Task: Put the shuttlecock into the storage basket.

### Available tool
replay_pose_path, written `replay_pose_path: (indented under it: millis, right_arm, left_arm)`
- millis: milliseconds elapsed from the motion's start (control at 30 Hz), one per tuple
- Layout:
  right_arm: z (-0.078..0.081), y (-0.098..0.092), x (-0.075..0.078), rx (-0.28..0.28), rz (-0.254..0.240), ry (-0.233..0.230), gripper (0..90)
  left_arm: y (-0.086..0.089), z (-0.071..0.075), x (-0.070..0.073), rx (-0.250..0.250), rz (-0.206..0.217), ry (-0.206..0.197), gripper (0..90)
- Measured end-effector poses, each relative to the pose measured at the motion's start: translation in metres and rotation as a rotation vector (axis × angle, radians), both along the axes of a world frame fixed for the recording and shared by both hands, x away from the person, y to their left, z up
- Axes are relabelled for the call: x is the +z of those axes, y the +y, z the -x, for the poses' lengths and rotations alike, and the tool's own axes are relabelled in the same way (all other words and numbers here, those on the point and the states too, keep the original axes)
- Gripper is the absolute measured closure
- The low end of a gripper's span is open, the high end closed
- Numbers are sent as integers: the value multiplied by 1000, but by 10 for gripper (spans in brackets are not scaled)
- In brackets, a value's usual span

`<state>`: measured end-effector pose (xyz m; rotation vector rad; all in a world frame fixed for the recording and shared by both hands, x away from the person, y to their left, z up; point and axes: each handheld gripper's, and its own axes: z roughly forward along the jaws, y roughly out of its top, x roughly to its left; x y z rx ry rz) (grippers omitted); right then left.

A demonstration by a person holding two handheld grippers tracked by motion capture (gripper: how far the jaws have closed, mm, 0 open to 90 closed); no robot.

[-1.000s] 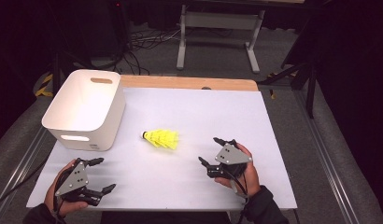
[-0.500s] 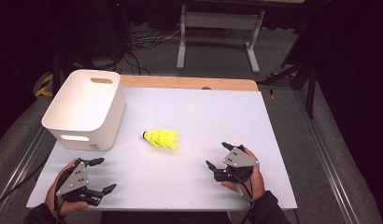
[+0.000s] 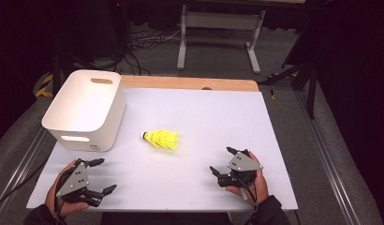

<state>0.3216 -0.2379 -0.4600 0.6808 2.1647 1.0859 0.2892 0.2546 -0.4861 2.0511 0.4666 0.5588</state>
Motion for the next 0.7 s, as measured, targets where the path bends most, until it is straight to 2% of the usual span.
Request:
replay_pose_path:
  millis: [367,700]
  right_arm:
    - [-4,6,-1,22,-18,18,128]
    - [-13,21,-2,48,-7,45,124]
  left_arm:
    - [-1,0,0,-1,1,-1,72]
    - [-1,0,0,-3,0,-2,72]
